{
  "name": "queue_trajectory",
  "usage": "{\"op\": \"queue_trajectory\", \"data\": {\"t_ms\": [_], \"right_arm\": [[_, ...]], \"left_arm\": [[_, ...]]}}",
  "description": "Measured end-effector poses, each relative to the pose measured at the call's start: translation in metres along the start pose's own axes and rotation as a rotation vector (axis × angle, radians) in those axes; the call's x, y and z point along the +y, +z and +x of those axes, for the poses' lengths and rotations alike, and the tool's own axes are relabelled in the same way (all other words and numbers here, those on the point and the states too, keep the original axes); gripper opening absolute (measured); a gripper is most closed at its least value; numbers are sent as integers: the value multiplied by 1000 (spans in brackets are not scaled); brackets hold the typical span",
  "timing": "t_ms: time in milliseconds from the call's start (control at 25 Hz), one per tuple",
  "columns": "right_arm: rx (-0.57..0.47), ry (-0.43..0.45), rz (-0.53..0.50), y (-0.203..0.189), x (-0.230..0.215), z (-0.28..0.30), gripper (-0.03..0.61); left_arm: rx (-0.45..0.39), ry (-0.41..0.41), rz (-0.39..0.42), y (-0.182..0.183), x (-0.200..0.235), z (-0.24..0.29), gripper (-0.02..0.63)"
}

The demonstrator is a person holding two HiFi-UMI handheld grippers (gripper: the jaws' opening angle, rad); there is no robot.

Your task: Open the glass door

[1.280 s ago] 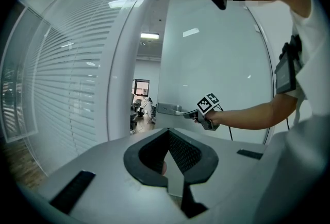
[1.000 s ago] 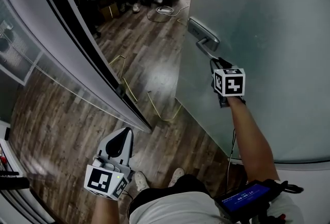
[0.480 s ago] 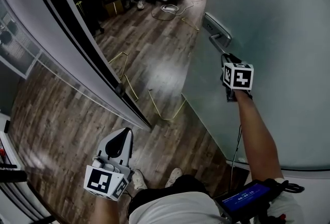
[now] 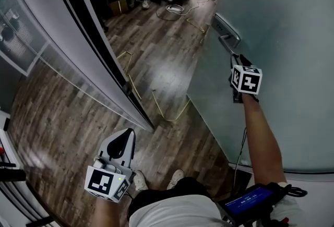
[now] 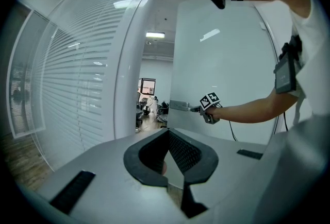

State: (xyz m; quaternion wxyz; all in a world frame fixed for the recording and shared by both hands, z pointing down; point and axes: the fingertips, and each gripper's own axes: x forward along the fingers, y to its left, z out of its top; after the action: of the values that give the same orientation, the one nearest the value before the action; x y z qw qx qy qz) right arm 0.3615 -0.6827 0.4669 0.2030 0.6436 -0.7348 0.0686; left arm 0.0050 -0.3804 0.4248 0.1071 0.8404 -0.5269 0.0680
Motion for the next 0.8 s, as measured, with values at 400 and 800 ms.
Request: {"op": "queue_trajectory", "data": {"t_ms": [400, 800], "right_arm": [[-239, 37, -21, 50, 70, -135, 117], [-388, 1, 61, 84, 153, -269, 69]], "left_arm": [[-63, -86, 18, 19, 24, -17, -1], [-98, -189, 69, 41, 55, -62, 0]]}}
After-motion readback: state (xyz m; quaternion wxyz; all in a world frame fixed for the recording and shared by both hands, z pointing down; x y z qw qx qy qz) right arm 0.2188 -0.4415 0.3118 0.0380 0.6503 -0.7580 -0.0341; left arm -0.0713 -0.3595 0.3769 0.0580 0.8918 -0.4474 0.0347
